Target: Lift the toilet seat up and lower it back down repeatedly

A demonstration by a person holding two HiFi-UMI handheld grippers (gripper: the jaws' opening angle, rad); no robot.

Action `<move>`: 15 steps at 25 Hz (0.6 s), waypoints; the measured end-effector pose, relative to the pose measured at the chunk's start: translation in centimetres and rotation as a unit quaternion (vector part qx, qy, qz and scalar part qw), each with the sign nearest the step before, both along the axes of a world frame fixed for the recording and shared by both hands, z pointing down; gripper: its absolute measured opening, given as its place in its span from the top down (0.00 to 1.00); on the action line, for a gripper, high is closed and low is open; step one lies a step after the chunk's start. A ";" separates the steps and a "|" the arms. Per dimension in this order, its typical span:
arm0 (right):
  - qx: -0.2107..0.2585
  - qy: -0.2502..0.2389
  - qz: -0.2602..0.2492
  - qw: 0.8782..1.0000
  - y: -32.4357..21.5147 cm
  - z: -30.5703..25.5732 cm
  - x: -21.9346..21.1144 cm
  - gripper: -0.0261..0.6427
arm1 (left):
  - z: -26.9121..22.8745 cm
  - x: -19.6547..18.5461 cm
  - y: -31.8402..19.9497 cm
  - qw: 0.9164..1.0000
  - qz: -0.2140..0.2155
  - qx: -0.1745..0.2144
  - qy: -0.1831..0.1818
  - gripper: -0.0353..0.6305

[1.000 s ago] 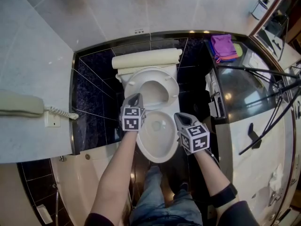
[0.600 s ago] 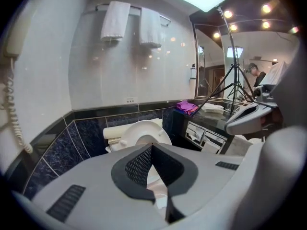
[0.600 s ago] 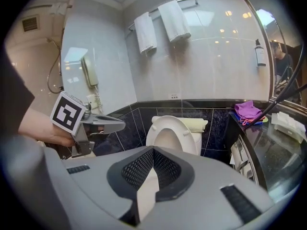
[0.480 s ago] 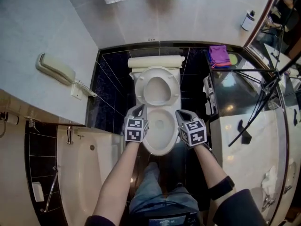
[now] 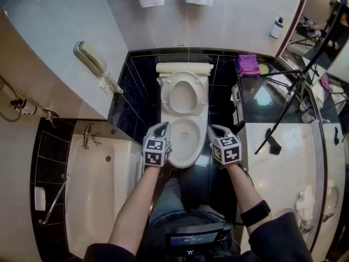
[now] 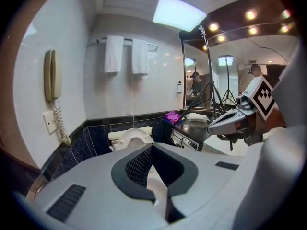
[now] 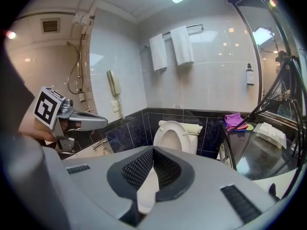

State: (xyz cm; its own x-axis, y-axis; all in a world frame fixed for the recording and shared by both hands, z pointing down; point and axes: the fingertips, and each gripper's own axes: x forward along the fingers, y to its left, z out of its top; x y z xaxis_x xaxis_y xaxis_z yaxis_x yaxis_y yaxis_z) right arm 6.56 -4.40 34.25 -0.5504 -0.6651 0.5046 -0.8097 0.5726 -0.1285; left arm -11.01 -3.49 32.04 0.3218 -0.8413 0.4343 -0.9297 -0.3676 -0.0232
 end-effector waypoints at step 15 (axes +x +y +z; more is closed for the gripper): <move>0.021 0.008 -0.007 1.000 5.5 -2.5 2.6 0.94 | -2.3 3.0 8.1 1.000 0.011 0.017 0.019 0.96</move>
State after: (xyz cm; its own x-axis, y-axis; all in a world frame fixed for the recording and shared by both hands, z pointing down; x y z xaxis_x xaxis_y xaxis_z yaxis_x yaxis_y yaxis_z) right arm 9.15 1.09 31.72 -0.5525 -0.6775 0.4856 -0.8029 0.5891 -0.0916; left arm -8.02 4.60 29.70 0.3557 -0.8479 0.3931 -0.9219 -0.3875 -0.0016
